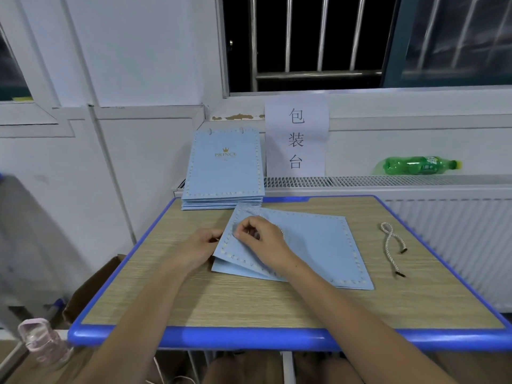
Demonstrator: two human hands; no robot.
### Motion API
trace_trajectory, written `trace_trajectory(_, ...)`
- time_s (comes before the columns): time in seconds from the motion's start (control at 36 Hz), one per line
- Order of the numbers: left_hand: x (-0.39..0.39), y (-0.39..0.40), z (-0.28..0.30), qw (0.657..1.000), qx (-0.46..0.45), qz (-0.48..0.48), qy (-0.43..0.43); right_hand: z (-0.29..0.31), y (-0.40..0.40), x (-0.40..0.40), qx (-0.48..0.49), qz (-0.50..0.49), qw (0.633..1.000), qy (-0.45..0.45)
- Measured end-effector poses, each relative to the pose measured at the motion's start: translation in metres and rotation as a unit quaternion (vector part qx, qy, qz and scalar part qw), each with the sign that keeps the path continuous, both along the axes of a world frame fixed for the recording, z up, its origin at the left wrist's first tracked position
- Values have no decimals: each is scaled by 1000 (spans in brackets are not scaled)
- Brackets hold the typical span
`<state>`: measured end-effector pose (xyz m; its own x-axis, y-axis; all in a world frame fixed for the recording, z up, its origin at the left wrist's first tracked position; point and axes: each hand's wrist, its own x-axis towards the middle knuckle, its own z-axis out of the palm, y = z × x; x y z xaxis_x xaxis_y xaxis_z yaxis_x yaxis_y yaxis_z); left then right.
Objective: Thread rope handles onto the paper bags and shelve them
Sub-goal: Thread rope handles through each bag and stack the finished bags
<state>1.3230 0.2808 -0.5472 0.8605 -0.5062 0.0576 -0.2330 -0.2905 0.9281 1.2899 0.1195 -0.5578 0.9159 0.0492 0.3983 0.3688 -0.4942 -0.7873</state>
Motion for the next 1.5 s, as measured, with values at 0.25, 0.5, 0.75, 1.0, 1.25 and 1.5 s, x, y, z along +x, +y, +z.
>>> trace_trajectory(0.25, -1, -1, -4, 984, 85, 20, -158, -6, -4, -1, -175, -50, 983, -29)
trace_trajectory(0.5, 3, 0, -8, 968, 109, 57, -219, -6, -8, -5, -236, -47, 971, -11)
trace_trajectory(0.75, 8, -7, -17, 974, 77, 141, -158, -7, -3, -2, -207, -49, 977, 18)
trace_trajectory(1.0, -2, -16, -2, 987, -69, 142, 22, -4, -5, 2, -125, -30, 992, 16)
trace_trajectory(1.25, 4, -18, -8, 994, 13, 102, -42, -6, -6, 3, 26, -25, 996, 79)
trace_trajectory(1.5, 1, -19, -4, 996, -28, 83, -17, -4, -7, 0, 59, 0, 992, 108)
